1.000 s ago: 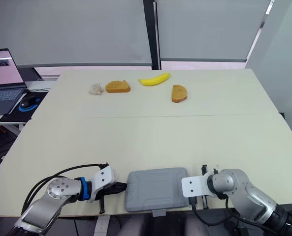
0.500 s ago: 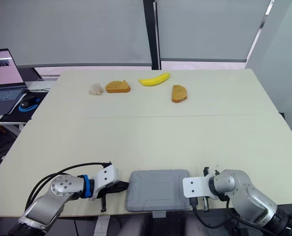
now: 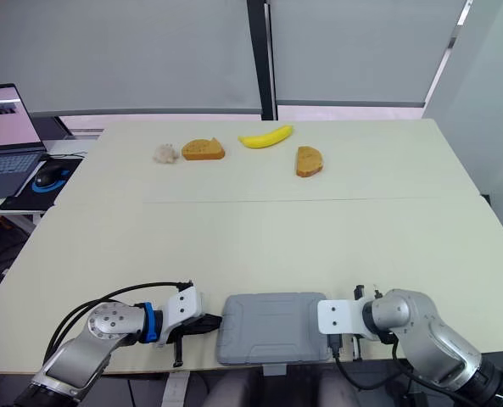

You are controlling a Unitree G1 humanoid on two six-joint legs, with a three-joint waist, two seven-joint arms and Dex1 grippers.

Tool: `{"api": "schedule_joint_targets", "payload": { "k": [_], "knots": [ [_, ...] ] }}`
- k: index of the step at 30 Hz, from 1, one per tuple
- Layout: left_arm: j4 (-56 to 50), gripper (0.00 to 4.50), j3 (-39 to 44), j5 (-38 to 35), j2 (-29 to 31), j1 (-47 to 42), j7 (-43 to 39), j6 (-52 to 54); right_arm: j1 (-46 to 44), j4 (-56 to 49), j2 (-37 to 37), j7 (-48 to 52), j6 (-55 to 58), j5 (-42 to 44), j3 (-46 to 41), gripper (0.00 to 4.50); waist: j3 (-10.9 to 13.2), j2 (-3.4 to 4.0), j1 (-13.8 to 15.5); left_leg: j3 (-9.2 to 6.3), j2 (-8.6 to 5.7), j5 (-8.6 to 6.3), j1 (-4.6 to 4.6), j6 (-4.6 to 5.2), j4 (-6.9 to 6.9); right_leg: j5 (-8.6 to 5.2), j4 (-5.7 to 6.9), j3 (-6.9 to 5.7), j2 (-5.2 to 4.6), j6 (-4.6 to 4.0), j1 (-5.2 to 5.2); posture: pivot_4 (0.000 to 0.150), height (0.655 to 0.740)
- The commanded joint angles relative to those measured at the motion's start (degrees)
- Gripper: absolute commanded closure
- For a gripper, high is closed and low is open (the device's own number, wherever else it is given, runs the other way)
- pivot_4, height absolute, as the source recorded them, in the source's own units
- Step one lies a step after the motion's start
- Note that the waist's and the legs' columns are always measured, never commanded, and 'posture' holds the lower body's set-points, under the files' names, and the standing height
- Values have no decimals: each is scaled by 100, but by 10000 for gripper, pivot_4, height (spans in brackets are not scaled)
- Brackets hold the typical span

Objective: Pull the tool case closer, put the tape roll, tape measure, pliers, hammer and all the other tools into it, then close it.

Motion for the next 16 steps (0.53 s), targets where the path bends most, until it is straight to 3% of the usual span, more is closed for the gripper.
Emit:
{"api": "schedule_joint_targets", "payload": {
  "k": [1, 5, 10, 16],
  "knots": [
    [124, 45000, 729, -376, 452, 42, -265, -144, 288, -434, -265, 18, -74, 446, -973, 44758, -1, -2, -10, -1, 1, 0, 1, 0, 0, 0, 0, -1, 0, 0, 0, 1500, 7400],
    [250, 45000, 1461, -608, 1173, 244, -626, -195, 890, -620, -614, 334, -732, 1296, -2565, 44758, 0, 2, -38, 1, 8, 0, 6, 0, -5, -1, 2, -2, 4, -2, 0, 1500, 7400],
    [-2, 45000, 2275, -1088, 1614, 286, -872, 34, 1505, -327, -1241, 1338, -1375, 2093, -4212, 44758, 2, -4, -11, 4, 5, -1, 5, 1, -1, 0, -5, -2, 0, 0, 8, 1500, 7400],
    [-153, 45000, 2427, -1210, 1706, 564, -1048, 174, 1237, -121, -1557, 1750, -1329, 2747, -4556, 44758, 2, -2, -22, 6, 9, -1, 11, 1, -6, -1, -2, 0, 1, -2, 9, 1500, 7400]
  ]
}}
